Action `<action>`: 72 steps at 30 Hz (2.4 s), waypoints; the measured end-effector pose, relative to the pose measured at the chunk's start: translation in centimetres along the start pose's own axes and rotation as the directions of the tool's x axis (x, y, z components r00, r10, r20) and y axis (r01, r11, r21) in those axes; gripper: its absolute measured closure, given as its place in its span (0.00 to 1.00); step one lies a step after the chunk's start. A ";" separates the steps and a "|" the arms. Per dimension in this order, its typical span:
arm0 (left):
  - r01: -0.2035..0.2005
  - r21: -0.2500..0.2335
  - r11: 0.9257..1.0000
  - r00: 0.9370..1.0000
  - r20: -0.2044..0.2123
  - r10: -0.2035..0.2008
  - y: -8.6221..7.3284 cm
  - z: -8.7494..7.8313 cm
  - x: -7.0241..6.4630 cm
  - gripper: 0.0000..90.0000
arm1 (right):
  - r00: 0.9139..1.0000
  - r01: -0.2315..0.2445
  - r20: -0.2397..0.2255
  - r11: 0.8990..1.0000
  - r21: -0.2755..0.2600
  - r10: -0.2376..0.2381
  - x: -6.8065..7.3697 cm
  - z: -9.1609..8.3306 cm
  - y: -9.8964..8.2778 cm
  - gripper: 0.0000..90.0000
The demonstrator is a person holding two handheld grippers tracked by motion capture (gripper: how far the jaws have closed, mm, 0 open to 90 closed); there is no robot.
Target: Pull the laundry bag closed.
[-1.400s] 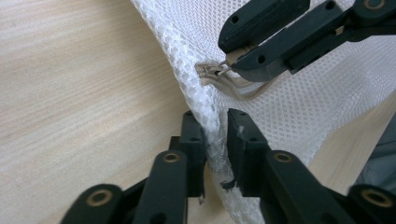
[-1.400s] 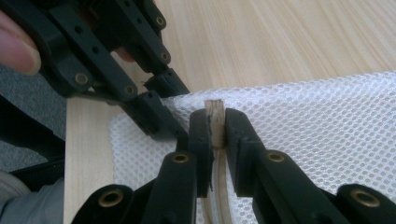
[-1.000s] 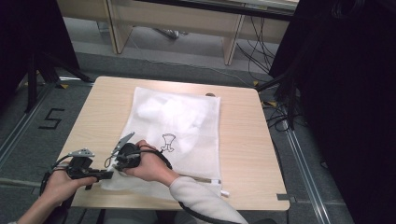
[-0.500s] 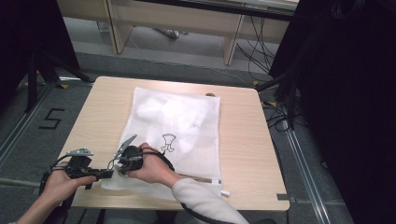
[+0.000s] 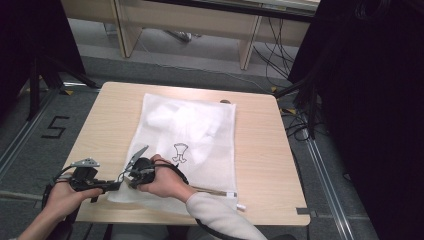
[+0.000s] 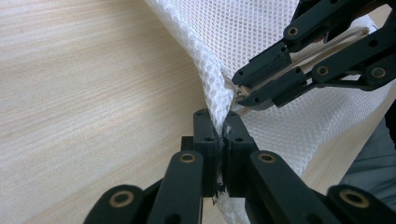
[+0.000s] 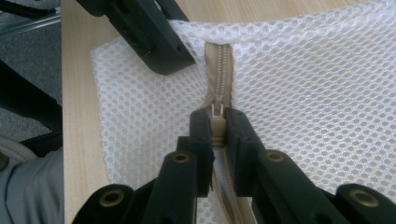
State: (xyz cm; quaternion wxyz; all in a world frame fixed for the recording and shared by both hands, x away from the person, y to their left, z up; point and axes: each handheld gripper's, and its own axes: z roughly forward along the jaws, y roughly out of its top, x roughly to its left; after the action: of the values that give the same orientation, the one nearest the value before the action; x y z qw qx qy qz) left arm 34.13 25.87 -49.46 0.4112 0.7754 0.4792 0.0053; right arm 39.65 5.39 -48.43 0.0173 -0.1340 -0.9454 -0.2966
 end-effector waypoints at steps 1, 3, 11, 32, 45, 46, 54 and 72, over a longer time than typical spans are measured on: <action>-0.001 -0.001 1.000 1.000 -0.001 0.001 0.0 0.0 0.0 0.95 | 1.000 0.009 0.004 1.000 0.002 -0.009 -0.1 -0.1 0.0 0.92; -0.004 -0.001 1.000 1.000 -0.002 0.004 0.0 0.0 -0.1 0.95 | 1.000 0.005 0.005 1.000 0.005 -0.005 -0.1 -0.2 0.0 0.92; 0.000 -0.004 1.000 1.000 0.011 0.000 0.0 0.0 0.0 0.95 | 1.000 0.008 -0.002 1.000 0.004 -0.008 -0.1 -0.3 -0.5 0.92; -0.016 0.002 1.000 1.000 -0.014 0.016 0.0 -0.2 0.2 0.95 | 0.999 -0.036 -0.003 0.999 0.031 0.036 -0.1 -0.5 -1.7 0.92; -0.013 -0.010 1.000 0.999 -0.030 0.013 -0.2 0.0 0.1 0.95 | 1.000 -0.008 0.004 0.999 0.036 0.008 -0.3 -0.9 -2.1 0.92; -0.014 -0.010 1.000 0.999 -0.032 0.014 -0.2 0.0 0.1 0.95 | 1.000 -0.014 -0.002 0.999 0.038 0.014 -0.3 -1.0 -2.2 0.92; -0.019 0.013 1.000 0.999 -0.037 0.019 -0.1 -0.1 0.2 0.95 | 1.000 -0.011 0.010 0.999 0.039 0.011 -0.6 -1.3 -2.7 0.92; -0.022 0.016 1.000 0.999 -0.039 0.023 -0.1 -0.1 0.3 0.95 | 1.000 -0.003 0.012 0.999 0.038 0.002 -0.7 -1.9 -3.3 0.92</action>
State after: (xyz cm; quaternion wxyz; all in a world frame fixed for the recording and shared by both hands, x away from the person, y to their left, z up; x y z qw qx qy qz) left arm 34.16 26.15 -49.57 0.3955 0.7837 0.4784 0.0214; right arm 39.31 1.53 -48.77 0.0147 -0.1365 -0.9508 -0.2776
